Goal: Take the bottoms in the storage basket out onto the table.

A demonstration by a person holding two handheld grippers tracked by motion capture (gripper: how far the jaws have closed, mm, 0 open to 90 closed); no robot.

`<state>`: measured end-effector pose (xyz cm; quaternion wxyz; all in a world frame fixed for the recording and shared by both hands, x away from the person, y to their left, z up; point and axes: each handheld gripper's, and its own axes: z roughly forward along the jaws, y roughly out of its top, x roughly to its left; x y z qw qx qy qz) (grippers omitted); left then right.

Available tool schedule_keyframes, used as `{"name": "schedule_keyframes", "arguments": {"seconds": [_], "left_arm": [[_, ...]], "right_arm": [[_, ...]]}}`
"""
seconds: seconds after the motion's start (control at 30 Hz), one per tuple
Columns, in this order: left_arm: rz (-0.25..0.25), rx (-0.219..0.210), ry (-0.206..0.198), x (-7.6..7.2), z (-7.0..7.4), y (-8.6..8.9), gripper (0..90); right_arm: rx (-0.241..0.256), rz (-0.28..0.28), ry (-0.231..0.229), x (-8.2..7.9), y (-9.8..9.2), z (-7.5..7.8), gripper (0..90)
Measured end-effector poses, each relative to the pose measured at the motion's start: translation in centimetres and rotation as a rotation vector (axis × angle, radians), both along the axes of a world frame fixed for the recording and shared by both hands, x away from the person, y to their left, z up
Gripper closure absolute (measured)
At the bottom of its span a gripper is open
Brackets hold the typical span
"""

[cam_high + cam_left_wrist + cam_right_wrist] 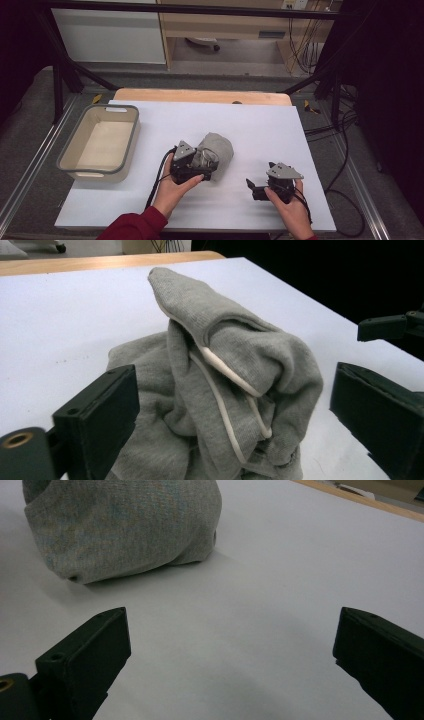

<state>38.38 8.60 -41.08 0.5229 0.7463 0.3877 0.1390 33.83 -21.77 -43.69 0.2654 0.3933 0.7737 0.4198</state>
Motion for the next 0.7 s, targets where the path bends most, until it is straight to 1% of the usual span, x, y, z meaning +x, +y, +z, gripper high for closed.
{"name": "schedule_keyframes", "arguments": {"seconds": [0.13,0.2,0.3,0.5,0.63,0.7], "left_arm": [[-0.014,-0.021,-0.015,0.0,0.5,0.3,5.0],[-0.02,-0.03,-0.015,0.0,0.7,0.4,5.0],[-0.019,-0.034,-0.018,0.0,1.0,0.5,5.0],[-0.021,-0.037,-0.027,0.1,1.3,0.8,5.0],[-0.031,-0.038,-0.033,0.0,1.5,0.7,5.1],[-0.033,-0.045,-0.037,-0.1,1.6,0.7,5.1]], "right_arm": [[0.022,-0.029,0.007,0.2,-0.6,-0.1,2.4],[0.029,-0.031,0.01,0.4,-0.6,-0.1,2.4],[0.026,-0.028,0.002,0.4,-0.3,0.0,2.4],[0.026,-0.029,0.003,0.4,-0.4,0.1,2.4],[0.016,-0.022,0.003,0.4,-0.3,0.0,2.4],[0.019,-0.028,0.005,0.5,-0.2,0.0,2.4]]}}
